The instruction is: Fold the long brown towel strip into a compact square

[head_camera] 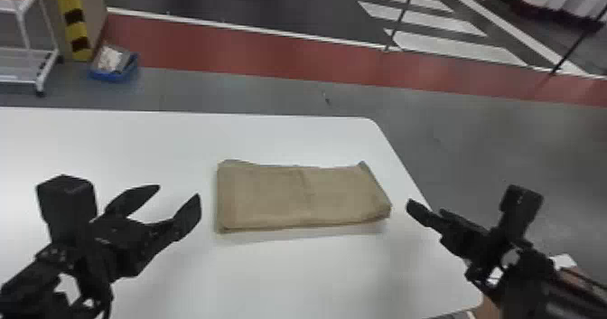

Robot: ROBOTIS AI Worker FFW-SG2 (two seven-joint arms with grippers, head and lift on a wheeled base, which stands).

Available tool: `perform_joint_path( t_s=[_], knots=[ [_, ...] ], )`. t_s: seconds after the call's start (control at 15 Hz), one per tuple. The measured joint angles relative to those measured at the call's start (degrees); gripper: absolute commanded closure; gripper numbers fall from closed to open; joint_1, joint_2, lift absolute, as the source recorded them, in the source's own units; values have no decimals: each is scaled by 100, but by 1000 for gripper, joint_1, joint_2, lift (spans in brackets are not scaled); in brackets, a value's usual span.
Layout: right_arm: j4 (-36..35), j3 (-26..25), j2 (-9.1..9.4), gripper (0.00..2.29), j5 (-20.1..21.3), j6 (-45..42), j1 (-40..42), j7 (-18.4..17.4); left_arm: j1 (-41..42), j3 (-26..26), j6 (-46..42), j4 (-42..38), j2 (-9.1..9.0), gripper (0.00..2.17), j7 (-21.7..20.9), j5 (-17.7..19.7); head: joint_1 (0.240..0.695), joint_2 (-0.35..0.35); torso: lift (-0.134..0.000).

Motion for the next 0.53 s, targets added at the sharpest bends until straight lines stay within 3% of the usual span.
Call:
perform_joint_path(
  t_s=[0.07,0.27,0.53],
  knots=[
    [-110,-23,83,130,-57,-189,139,8,-4,-145,33,-6,0,545,200,12,695,-350,-124],
    [-323,28,215,130,-233,-657,443,27,-86,-639,118,111,-3,910,907,-6,695,-350,-124],
    [-326,7,223,130,-260,-812,537,45,-250,-1020,511,315,-78,910,1199,165,695,-350,-124]
  ],
)
